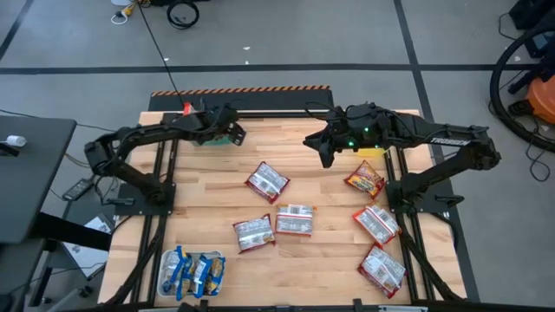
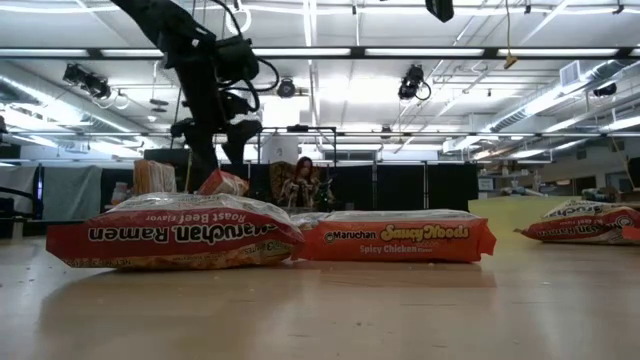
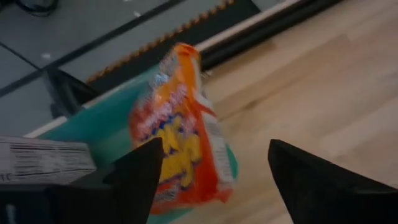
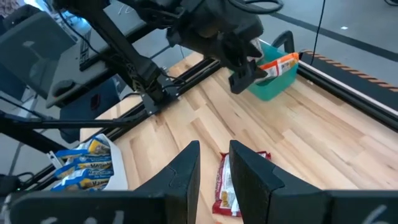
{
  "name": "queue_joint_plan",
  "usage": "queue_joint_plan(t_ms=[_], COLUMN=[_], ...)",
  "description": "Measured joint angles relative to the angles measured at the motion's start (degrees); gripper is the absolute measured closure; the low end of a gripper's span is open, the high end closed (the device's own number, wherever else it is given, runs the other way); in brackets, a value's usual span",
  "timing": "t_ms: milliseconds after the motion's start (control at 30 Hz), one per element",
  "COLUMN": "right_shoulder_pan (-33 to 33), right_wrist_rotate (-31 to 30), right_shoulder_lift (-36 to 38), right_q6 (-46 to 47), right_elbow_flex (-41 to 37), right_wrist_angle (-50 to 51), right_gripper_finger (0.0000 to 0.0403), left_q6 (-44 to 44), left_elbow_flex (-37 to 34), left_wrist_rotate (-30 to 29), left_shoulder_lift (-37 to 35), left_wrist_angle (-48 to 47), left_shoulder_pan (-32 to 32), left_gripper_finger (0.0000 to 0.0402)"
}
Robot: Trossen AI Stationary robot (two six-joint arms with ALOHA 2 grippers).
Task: Sort Maruchan noodles
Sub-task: Adjust the orange noodle pack in the green bin
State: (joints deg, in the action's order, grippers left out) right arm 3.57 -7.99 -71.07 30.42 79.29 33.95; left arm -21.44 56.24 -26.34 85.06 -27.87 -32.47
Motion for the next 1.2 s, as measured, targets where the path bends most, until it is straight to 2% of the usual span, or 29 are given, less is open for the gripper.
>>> queue_joint_plan(t_ms=[167, 300, 400, 500, 700, 800, 933, 1067, 1200], right_shoulder_pan=[-0.57, -0.64, -0.65, -0.65, -0.65, -0.65, -0.65, -0.65, -0.65], right_wrist_rotate=[0.0, -0.08, -0.06, -0.04, 0.05, 0.09, 0.14, 0.14, 0.16], right_shoulder_lift=[0.0, -0.01, -0.02, -0.02, -0.02, -0.02, -0.02, -0.02, -0.02], right_q6=[0.0, 0.04, 0.04, 0.04, 0.04, 0.0, -0.16, -0.43, -0.4], right_elbow_flex=[0.0, 0.0, 0.0, 0.0, 0.0, 0.0, 0.0, 0.0, 0.0], right_wrist_angle=[0.02, 0.0, 0.0, 0.0, 0.03, 0.15, 0.39, 0.77, 1.99], right_gripper_finger=[0.0311, 0.0311, 0.0311, 0.0311, 0.0311, 0.0311, 0.0311, 0.0311, 0.0311], left_q6=[-0.36, -0.32, -0.73, -1.34, -3.76, -6.29, -8.64, -12.3, -16.25], left_elbow_flex=[-0.43, -0.43, -0.43, -0.45, -0.43, -0.45, -0.51, -0.47, -0.47], left_wrist_rotate=[-0.14, -0.47, -3.43, -6.47, -9.53, -10.0, -10.8, -11.36, -11.42], left_shoulder_lift=[3.5, 6.8, 6.97, 6.43, 6.22, 4.67, 0.09, -5.23, -8.93], left_wrist_angle=[-0.54, 1.99, 1.64, -0.09, -5.53, -9.48, -11.38, -12.02, -13.43], left_shoulder_pan=[-1.45, -1.88, -1.51, -1.24, -2.52, -3.41, -4.41, -5.94, -7.77], left_gripper_finger=[0.0099, 0.0113, 0.0131, 0.0169, 0.0297, 0.0345, 0.0349, 0.0321, 0.0313])
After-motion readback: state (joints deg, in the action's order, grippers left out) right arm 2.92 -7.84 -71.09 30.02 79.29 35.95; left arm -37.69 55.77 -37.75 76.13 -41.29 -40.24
